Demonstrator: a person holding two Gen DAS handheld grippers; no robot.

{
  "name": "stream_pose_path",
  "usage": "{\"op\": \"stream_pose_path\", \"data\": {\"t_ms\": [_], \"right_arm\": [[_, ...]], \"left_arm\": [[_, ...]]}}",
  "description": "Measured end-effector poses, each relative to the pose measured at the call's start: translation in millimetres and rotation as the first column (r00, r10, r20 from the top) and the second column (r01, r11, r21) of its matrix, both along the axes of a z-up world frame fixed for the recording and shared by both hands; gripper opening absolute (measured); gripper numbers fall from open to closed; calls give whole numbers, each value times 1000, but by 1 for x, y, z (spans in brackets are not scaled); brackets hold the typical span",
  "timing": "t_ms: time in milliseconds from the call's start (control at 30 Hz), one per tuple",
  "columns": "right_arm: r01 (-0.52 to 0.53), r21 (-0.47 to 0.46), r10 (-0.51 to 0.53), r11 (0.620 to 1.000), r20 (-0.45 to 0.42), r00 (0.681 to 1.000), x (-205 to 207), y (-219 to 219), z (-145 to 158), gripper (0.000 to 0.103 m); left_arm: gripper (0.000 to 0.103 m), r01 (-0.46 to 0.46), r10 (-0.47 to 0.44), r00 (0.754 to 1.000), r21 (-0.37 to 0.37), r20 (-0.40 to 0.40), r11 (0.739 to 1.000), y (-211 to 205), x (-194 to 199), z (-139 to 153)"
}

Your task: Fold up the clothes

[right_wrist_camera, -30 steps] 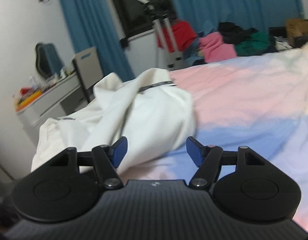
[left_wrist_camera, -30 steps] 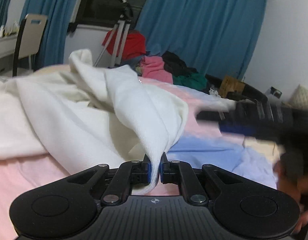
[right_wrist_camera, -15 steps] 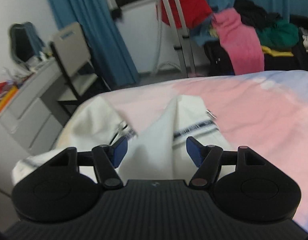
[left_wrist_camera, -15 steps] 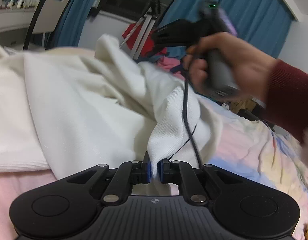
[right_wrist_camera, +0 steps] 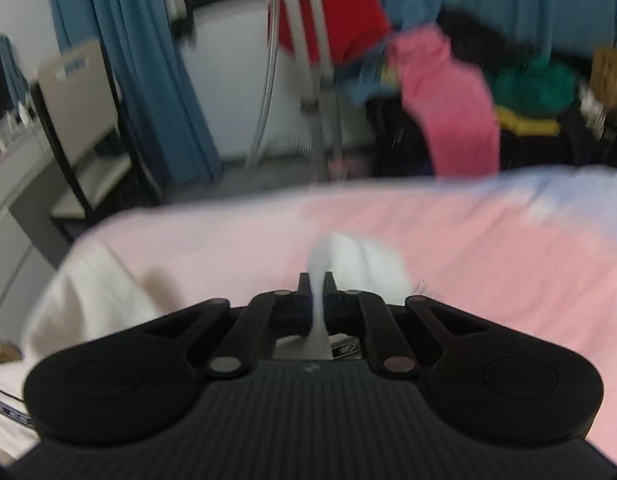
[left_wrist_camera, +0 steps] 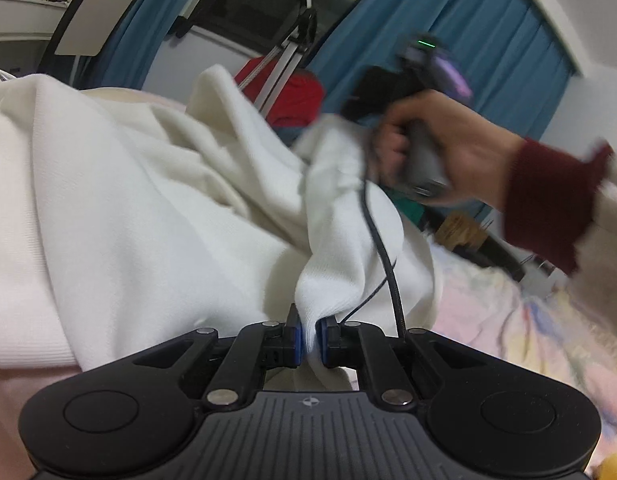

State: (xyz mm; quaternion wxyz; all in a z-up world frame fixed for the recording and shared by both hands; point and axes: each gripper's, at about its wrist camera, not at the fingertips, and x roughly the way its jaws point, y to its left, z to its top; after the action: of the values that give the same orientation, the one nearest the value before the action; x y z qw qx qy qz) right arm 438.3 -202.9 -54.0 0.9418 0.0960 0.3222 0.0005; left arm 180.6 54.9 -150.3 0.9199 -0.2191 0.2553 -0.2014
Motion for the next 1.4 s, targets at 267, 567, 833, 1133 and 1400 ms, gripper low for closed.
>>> {"op": "stream_pose_path", "data": {"t_ms": [267, 567, 833, 1133, 1400], "right_arm": [[271, 203, -317, 941, 248, 916, -145, -168, 53, 7], [518, 518, -611, 681, 12, 791, -336, -305, -60, 8], [401, 803, -512, 441, -142, 847, -370, -318, -101, 14], [410, 896, -558, 173, -253, 790, -335, -336, -150, 64], [437, 877, -626, 199, -229, 745, -305, -359, -153, 29]], "left_arm": [[10, 101, -93, 987, -53, 131, 993, 1, -23, 23], [11, 215, -223, 974, 156, 33, 964, -51, -65, 23], [11, 126, -108, 988, 177, -112, 976, -33, -75, 12], [11, 95, -72, 989, 191, -126, 977, -43, -91, 24], [11, 101, -84, 990, 158, -110, 982, -43, -84, 22]]}}
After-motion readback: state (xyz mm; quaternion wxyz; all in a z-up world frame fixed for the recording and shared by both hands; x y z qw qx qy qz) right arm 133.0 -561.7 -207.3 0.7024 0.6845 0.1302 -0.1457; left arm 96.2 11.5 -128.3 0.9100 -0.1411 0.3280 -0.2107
